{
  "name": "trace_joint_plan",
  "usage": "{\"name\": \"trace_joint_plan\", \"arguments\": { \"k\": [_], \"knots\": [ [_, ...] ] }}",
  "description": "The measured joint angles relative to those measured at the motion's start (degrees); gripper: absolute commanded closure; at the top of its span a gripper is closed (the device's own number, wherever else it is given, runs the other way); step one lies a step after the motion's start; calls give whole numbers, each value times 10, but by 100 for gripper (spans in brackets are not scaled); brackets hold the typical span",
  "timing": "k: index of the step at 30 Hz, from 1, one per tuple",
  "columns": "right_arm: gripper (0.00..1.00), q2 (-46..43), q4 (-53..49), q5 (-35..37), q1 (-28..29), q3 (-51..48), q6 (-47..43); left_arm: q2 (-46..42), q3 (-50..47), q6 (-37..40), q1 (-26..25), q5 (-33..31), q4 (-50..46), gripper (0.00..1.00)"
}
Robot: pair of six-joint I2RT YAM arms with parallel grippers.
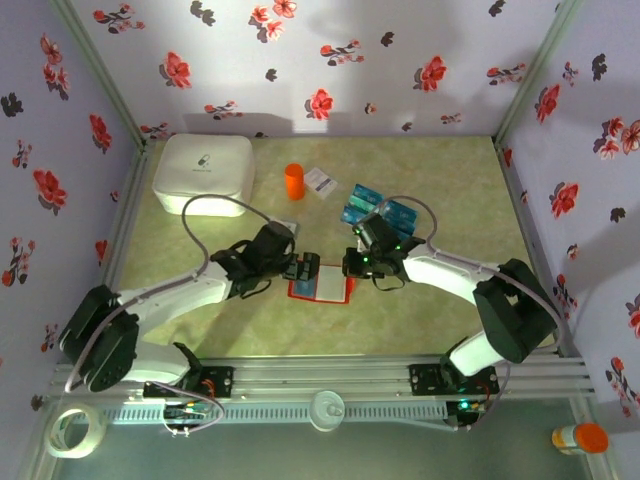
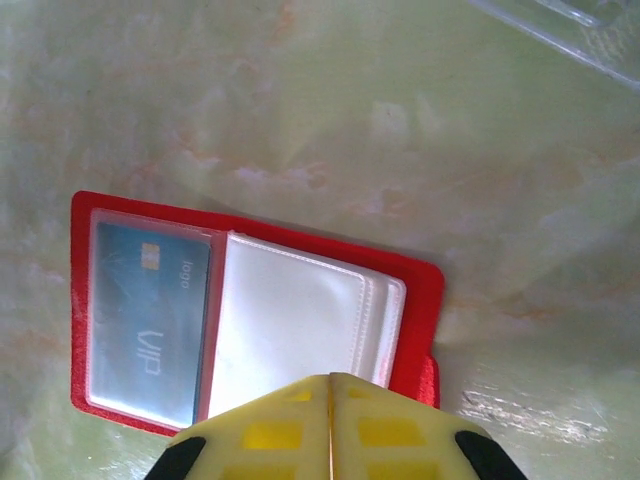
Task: Put the credit cards into the card holder
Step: Flip over the card slot on the card holder.
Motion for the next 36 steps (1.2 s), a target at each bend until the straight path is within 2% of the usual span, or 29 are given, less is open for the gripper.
{"name": "trace_joint_plan", "arguments": {
  "k": [5, 13, 36],
  "knots": [
    [94, 15, 8, -11, 0, 2, 0, 39, 5, 0, -25, 0, 5, 0],
    [95, 56, 11, -21, 0, 29, -1, 86, 5, 0, -32, 0, 11, 0],
    [98, 114, 14, -29, 2, 44, -7, 126, -2, 0, -32, 0, 50, 0]
  ]
}}
